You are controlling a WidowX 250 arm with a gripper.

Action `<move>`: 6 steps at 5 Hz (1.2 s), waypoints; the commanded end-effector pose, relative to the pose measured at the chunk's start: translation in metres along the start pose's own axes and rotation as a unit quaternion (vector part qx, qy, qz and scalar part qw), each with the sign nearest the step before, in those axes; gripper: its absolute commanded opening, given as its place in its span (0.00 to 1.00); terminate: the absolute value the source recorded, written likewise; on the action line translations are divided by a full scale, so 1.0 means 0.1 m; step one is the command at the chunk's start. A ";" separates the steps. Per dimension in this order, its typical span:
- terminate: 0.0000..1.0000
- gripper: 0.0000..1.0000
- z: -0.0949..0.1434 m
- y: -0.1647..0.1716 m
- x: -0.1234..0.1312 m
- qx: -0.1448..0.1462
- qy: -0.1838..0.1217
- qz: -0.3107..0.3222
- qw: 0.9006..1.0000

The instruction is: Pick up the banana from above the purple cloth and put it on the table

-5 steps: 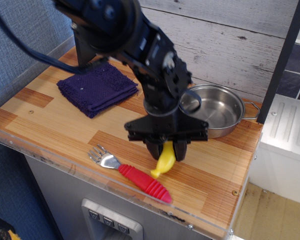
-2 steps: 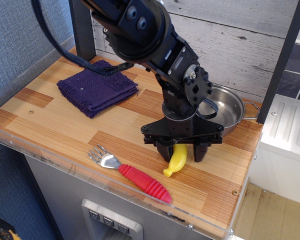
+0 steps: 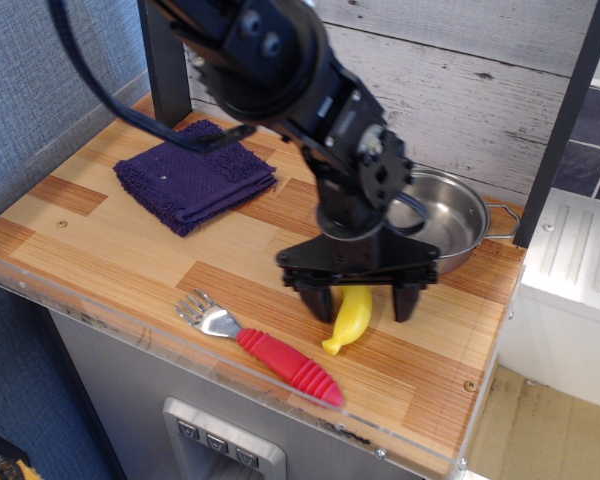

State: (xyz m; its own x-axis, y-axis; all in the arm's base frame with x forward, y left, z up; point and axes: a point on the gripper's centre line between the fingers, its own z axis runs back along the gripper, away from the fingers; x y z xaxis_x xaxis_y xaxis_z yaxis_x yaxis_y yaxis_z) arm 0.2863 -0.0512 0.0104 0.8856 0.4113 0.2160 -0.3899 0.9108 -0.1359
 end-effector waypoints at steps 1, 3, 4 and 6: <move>0.00 1.00 0.41 0.03 0.23 -0.022 -0.040 0.008 0.999; 0.00 1.00 0.85 0.07 0.44 -0.058 -0.061 0.026 0.996; 0.00 1.00 1.08 0.15 0.49 -0.066 -0.076 0.060 0.993; 0.00 1.00 1.08 0.15 0.49 -0.066 -0.076 0.060 0.993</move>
State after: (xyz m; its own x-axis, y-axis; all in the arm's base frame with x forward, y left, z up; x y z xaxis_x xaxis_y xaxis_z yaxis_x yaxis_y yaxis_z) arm 0.2960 -0.0173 0.1075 0.8009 0.5240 0.2897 -0.4577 0.8478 -0.2679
